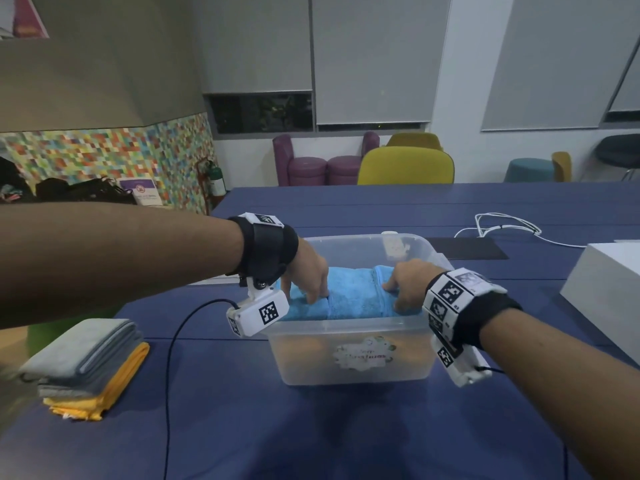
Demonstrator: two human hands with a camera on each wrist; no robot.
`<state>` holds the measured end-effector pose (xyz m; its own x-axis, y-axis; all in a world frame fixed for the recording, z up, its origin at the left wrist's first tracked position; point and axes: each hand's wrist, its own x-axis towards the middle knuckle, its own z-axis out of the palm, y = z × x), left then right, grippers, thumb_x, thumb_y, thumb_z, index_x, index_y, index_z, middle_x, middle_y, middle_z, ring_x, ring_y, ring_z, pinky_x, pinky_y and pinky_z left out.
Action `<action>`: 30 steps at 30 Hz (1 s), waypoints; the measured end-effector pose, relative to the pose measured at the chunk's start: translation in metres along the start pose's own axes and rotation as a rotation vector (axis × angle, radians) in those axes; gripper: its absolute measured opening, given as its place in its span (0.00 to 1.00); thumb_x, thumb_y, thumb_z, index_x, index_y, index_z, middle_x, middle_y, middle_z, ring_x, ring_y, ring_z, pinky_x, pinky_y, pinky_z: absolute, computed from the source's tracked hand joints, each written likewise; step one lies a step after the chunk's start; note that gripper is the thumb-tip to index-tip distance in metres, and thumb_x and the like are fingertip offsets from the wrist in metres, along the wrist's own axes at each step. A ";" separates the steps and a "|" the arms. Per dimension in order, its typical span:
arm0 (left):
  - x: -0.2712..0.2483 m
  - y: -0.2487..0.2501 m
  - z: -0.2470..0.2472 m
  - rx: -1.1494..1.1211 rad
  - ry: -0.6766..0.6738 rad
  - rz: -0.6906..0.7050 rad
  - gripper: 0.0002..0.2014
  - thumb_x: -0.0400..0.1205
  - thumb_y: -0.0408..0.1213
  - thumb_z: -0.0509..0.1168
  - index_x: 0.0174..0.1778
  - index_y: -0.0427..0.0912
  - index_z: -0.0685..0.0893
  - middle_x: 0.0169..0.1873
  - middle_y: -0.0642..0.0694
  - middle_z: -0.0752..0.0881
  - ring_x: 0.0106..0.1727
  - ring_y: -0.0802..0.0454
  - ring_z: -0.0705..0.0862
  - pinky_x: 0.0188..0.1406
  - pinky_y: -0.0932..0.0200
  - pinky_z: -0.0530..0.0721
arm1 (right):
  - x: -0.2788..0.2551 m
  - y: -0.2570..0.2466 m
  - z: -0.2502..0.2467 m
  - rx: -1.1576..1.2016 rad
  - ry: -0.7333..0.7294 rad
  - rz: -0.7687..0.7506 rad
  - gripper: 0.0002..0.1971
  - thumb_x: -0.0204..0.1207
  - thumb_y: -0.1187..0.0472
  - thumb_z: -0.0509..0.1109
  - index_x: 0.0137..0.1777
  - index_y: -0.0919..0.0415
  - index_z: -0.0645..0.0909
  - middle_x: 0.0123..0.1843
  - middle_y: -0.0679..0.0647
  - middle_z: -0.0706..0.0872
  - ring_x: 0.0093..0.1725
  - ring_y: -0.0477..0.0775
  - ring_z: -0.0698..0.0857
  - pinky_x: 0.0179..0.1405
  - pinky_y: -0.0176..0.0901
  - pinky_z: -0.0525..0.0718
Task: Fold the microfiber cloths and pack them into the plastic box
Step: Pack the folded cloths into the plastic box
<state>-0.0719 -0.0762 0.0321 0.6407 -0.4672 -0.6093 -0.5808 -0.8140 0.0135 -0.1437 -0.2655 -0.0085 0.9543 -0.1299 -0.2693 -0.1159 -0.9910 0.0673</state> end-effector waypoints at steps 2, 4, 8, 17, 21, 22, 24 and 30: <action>0.002 -0.005 0.004 -0.047 -0.015 0.011 0.09 0.84 0.29 0.66 0.56 0.46 0.81 0.70 0.51 0.79 0.68 0.42 0.84 0.63 0.49 0.89 | 0.000 0.000 0.000 0.005 -0.013 -0.001 0.04 0.78 0.59 0.74 0.45 0.57 0.81 0.35 0.47 0.75 0.40 0.52 0.80 0.39 0.38 0.76; 0.002 -0.008 0.006 -0.106 -0.010 0.020 0.11 0.85 0.28 0.65 0.58 0.48 0.82 0.69 0.51 0.78 0.63 0.45 0.82 0.64 0.48 0.89 | 0.001 0.002 0.001 0.007 -0.022 -0.010 0.07 0.77 0.59 0.74 0.54 0.57 0.86 0.38 0.47 0.80 0.44 0.54 0.82 0.43 0.39 0.78; -0.008 -0.011 0.003 -0.206 0.059 0.033 0.19 0.85 0.28 0.65 0.73 0.40 0.85 0.71 0.47 0.81 0.67 0.48 0.80 0.63 0.46 0.89 | -0.007 0.005 -0.005 0.000 -0.032 -0.027 0.22 0.78 0.57 0.74 0.72 0.54 0.84 0.66 0.54 0.87 0.59 0.54 0.85 0.58 0.40 0.81; -0.092 -0.041 -0.019 -0.117 0.532 0.124 0.26 0.88 0.45 0.66 0.84 0.48 0.74 0.78 0.52 0.79 0.75 0.51 0.79 0.65 0.66 0.70 | -0.033 -0.029 -0.023 0.227 0.353 -0.150 0.24 0.83 0.49 0.69 0.78 0.54 0.78 0.80 0.54 0.78 0.78 0.57 0.75 0.75 0.48 0.70; -0.145 -0.085 -0.003 -0.169 0.800 0.097 0.26 0.88 0.47 0.67 0.83 0.47 0.76 0.79 0.48 0.79 0.78 0.50 0.78 0.69 0.65 0.71 | -0.050 -0.092 -0.027 0.311 0.523 -0.363 0.25 0.84 0.49 0.68 0.79 0.54 0.77 0.85 0.55 0.71 0.83 0.55 0.70 0.79 0.48 0.65; -0.155 -0.100 0.007 -0.195 0.863 0.078 0.26 0.87 0.48 0.67 0.83 0.48 0.77 0.78 0.47 0.81 0.77 0.49 0.79 0.70 0.62 0.72 | -0.053 -0.109 -0.025 0.333 0.543 -0.419 0.25 0.84 0.49 0.68 0.79 0.54 0.76 0.85 0.55 0.71 0.83 0.55 0.70 0.80 0.48 0.65; -0.174 -0.127 0.036 -0.263 0.951 0.019 0.27 0.86 0.48 0.68 0.82 0.48 0.77 0.77 0.47 0.81 0.77 0.49 0.79 0.73 0.59 0.74 | -0.057 -0.143 -0.019 0.346 0.558 -0.517 0.25 0.84 0.50 0.68 0.80 0.53 0.75 0.85 0.54 0.70 0.84 0.54 0.68 0.81 0.45 0.63; -0.193 -0.212 0.147 -0.386 0.946 -0.323 0.34 0.82 0.53 0.74 0.82 0.42 0.76 0.79 0.43 0.79 0.79 0.45 0.77 0.73 0.57 0.72 | -0.055 -0.244 0.005 0.394 0.533 -0.761 0.26 0.83 0.50 0.66 0.79 0.57 0.76 0.82 0.57 0.74 0.81 0.57 0.72 0.82 0.53 0.68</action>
<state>-0.1462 0.2366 0.0301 0.9608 -0.1531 0.2312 -0.2224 -0.9235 0.3125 -0.1696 -0.0172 -0.0153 0.8002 0.4776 0.3629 0.5842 -0.7575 -0.2914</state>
